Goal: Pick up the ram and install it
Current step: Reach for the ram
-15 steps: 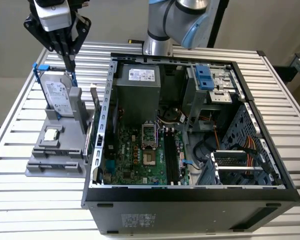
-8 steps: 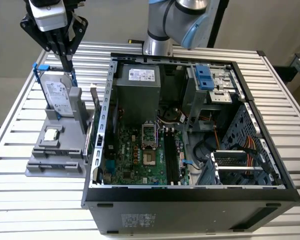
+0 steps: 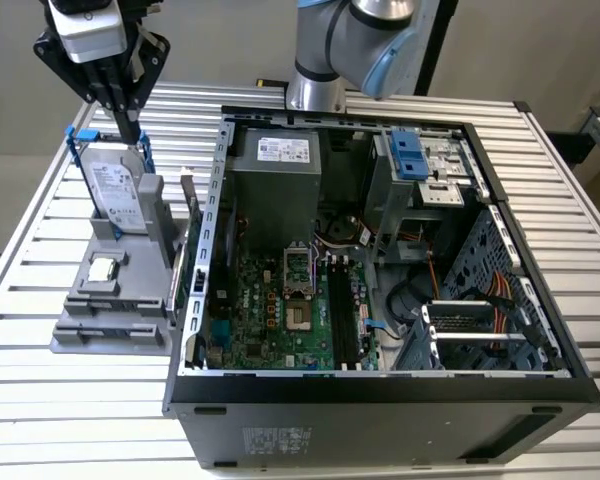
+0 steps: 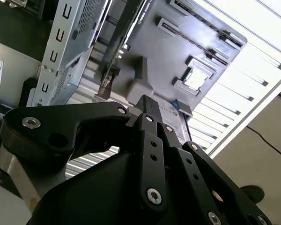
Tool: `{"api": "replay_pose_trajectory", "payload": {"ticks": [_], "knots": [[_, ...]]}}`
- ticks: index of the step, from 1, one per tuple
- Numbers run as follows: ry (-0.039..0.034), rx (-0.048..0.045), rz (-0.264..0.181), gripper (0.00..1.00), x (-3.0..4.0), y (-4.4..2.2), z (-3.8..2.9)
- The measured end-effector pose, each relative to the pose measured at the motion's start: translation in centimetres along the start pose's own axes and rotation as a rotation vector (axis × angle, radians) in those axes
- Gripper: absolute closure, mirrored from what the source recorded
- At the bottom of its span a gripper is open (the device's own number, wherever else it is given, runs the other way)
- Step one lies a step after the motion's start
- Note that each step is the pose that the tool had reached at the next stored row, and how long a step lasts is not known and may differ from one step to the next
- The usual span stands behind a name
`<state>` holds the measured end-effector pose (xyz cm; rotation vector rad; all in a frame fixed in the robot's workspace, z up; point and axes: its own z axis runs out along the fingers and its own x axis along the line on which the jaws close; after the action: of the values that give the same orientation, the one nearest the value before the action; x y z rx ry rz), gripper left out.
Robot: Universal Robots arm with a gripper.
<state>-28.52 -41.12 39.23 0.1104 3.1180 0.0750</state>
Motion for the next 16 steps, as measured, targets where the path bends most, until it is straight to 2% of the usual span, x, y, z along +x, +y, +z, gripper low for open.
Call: {"api": "replay_pose_trajectory", "payload": {"ticks": [16], "knots": [[0.0, 0.0, 0.0, 1.0, 1.4, -0.2, -0.02]]}}
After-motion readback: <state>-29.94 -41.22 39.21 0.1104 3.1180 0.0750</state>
